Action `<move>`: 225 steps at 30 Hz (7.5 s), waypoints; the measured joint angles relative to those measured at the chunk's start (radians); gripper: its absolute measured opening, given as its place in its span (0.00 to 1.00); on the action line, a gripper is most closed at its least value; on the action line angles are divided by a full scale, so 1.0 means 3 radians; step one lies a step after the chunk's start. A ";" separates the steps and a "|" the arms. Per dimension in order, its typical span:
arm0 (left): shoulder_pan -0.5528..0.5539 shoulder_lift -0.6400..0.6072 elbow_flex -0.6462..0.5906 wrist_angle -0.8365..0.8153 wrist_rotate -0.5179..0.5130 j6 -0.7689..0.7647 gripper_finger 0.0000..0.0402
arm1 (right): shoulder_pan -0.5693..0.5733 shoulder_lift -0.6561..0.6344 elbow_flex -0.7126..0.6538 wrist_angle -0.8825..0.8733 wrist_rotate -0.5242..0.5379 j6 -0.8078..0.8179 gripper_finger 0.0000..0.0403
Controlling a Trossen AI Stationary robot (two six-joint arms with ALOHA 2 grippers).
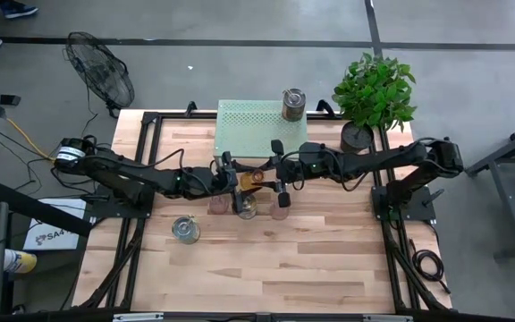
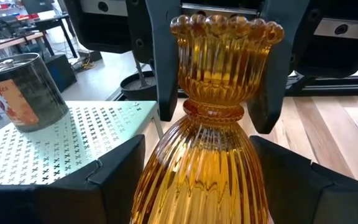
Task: Pick & Place candle stick holders
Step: Put the yellow candle holder on the shelf, then put the right purple candle holder on the shelf
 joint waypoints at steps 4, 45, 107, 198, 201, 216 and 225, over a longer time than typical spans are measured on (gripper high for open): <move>0.0000 0.0000 0.0001 0.0000 0.0000 -0.0001 0.66 | 0.0000 0.0000 0.0000 -0.0001 0.0000 -0.0004 0.34; 0.0000 0.0000 -0.0001 0.0111 -0.0014 0.0009 0.66 | 0.0001 -0.0036 0.0001 -0.0042 0.0145 0.0018 0.52; 0.2642 0.0178 -0.0404 0.1202 0.2144 -0.0263 0.66 | 0.0010 -0.0797 -0.0394 -0.1195 0.1209 0.0411 0.51; 0.2681 0.0010 -0.0394 0.0581 0.1773 -0.0181 0.99 | 0.0006 -0.0797 -0.0393 -0.1318 0.1239 0.0455 0.51; 0.2681 -0.0193 -0.0394 0.0354 0.1787 -0.0135 0.99 | 0.0006 -0.0797 -0.0393 -0.1370 0.1239 0.0468 0.51; 0.2329 -0.1110 -0.0393 -0.1146 0.2004 -0.0050 0.99 | 0.0009 -0.0797 -0.0392 -0.1634 0.0997 0.0446 0.51; 0.1665 -0.1386 -0.0392 -0.1636 0.1463 -0.0054 0.99 | 0.0067 -0.0796 -0.0392 -0.1905 0.0640 0.0452 0.51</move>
